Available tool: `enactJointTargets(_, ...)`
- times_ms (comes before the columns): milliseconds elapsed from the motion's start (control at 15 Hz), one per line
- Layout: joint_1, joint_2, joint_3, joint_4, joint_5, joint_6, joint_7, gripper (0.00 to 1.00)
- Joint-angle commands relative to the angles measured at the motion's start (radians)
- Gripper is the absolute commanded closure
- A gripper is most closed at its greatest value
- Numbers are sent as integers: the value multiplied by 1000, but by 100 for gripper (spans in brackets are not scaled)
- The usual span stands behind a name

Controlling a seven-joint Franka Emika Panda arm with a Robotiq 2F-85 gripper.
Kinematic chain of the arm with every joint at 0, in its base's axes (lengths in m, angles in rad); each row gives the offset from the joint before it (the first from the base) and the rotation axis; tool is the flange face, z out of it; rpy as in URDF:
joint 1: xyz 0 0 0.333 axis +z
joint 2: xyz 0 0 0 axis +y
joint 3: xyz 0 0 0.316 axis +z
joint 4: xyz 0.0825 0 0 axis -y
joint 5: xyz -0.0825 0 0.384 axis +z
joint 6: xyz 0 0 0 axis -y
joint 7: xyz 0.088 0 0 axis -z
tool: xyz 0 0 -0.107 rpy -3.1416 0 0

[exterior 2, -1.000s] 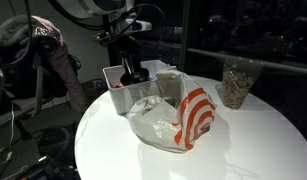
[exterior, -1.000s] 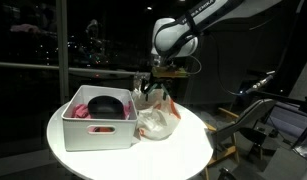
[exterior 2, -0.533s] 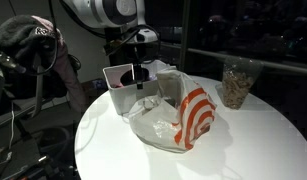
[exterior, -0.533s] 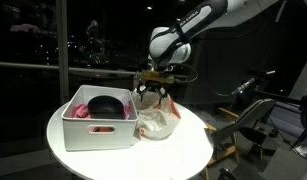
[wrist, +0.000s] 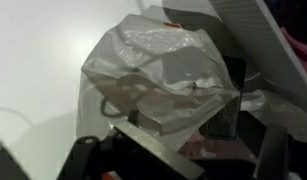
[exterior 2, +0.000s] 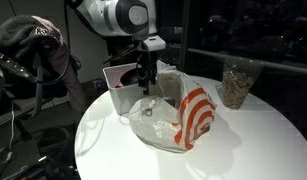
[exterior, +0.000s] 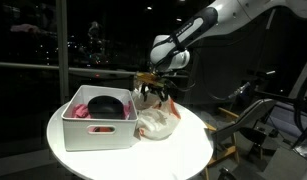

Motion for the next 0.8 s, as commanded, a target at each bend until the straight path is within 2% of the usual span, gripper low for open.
enactJointTargets(0, 29, 74, -40, 83, -24, 19, 204, 0)
enactJointTargets(333, 65, 160, -79, 148, -71, 5, 432, 0)
enactJointTargets(733, 121, 255, -101, 217, -183, -1, 542, 0)
